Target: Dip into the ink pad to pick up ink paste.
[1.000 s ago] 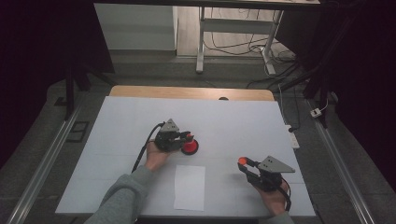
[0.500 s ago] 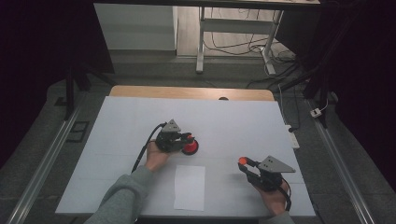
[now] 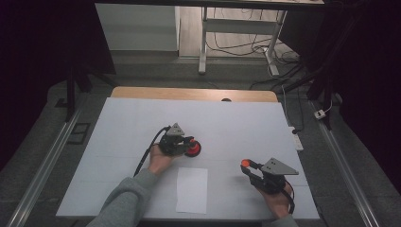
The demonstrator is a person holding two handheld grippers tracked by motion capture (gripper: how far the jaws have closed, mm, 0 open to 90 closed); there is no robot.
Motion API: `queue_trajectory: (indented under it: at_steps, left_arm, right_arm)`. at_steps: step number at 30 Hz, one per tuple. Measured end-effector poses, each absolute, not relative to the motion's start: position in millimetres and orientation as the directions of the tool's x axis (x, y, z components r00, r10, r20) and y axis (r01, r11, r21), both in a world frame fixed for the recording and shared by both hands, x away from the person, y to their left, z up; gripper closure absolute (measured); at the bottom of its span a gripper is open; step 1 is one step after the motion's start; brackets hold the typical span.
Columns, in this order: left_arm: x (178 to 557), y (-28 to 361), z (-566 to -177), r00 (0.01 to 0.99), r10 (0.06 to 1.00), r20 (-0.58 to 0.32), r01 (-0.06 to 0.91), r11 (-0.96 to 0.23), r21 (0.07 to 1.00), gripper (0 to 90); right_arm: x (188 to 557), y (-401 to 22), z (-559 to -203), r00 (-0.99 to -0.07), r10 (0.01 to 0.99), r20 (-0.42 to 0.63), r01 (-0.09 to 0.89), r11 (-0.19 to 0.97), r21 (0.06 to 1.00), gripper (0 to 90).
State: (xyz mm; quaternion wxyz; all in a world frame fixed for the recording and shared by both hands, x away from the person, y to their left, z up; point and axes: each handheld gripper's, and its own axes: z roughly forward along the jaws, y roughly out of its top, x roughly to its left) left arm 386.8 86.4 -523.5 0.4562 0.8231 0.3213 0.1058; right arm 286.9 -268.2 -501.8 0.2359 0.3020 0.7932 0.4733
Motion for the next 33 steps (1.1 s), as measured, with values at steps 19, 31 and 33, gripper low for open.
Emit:
queue_trajectory:
  at_steps: [19, 31, 33]
  left_arm:
    - [384.4, 85.1, -531.8, 0.759, 0.647, -0.073, 0.427, -0.409, 0.806, 73.2]
    - [384.0, 84.9, -532.3, 0.755, 0.651, -0.077, 0.433, -0.406, 0.805, 73.3]
    - [383.8, 84.6, -532.3, 0.754, 0.652, -0.075, 0.432, -0.407, 0.805, 73.3]
  right_arm:
    - [285.8, -267.3, -501.8, -0.708, 0.701, -0.089, 0.255, 0.371, 0.893, 64.6]
    - [285.8, -267.9, -501.7, -0.708, 0.701, -0.086, 0.256, 0.368, 0.894, 64.6]
    - [285.7, -267.5, -501.6, -0.709, 0.700, -0.089, 0.254, 0.371, 0.893, 64.6]
